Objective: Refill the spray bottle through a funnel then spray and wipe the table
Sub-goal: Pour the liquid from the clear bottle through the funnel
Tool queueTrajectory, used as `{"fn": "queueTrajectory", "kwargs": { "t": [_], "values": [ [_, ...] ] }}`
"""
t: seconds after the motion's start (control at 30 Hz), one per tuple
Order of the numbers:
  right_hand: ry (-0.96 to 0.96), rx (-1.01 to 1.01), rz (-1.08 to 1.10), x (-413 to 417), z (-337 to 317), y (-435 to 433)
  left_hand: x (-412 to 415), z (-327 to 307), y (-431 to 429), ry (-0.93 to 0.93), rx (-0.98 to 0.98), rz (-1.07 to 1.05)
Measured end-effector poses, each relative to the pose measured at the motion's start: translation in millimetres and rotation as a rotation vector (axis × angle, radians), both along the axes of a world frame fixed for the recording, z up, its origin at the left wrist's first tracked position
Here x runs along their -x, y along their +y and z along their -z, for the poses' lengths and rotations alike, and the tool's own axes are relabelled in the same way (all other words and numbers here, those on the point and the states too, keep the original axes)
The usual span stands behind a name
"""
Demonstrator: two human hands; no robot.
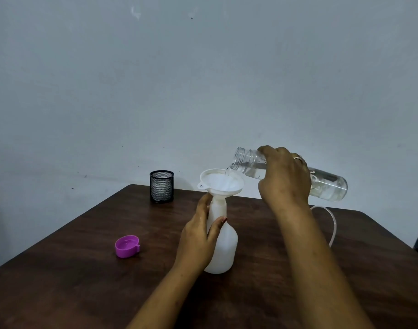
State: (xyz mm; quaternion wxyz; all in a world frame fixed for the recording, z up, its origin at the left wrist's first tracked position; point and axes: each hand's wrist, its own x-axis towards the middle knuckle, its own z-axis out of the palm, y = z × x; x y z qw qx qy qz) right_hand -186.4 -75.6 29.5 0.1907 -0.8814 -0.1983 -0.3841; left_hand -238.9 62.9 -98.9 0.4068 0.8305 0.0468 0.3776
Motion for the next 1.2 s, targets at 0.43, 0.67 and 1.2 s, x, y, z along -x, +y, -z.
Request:
{"fn": "queueTrajectory", "kwargs": {
  "t": [0.43,0.67,1.2],
  "values": [
    [0.005,0.014,-0.007,3.9,-1.6,2.6,-0.4,1.0,0.0,-0.014,-0.008,-0.016],
    [-0.011,0.011,-0.016,4.1,-1.1,2.9,-1.9,1.5,0.5,-0.017,-0.013,-0.015],
    [-0.015,-0.003,-0.039,1.5,-0.6,3.3,-0.7,2.0,-0.3,-0.043,-0.006,-0.017]
  ]
}}
